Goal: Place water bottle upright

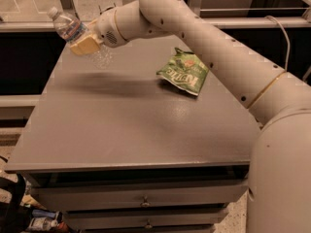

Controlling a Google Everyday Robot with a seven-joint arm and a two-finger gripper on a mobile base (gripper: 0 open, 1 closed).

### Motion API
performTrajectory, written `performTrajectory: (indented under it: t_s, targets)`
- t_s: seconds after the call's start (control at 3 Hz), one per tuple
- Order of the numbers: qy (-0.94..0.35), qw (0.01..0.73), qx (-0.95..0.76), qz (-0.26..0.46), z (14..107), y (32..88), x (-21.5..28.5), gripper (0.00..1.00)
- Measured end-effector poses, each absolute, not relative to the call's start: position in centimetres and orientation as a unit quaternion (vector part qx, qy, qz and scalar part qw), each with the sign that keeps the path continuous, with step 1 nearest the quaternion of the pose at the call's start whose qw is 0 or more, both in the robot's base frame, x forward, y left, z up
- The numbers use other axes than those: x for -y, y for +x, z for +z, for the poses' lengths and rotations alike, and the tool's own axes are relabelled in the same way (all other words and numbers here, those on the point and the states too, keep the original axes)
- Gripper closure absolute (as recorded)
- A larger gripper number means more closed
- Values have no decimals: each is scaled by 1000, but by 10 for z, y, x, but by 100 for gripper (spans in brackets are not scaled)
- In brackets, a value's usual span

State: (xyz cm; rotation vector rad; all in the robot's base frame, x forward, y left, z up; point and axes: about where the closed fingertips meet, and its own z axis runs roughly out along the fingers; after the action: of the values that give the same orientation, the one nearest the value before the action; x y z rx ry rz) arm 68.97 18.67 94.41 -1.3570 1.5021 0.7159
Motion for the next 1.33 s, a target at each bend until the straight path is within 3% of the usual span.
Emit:
performTrajectory:
  t_s: [1.33]
  targets:
    - [-521, 499, -561, 406, 953, 656, -235, 100]
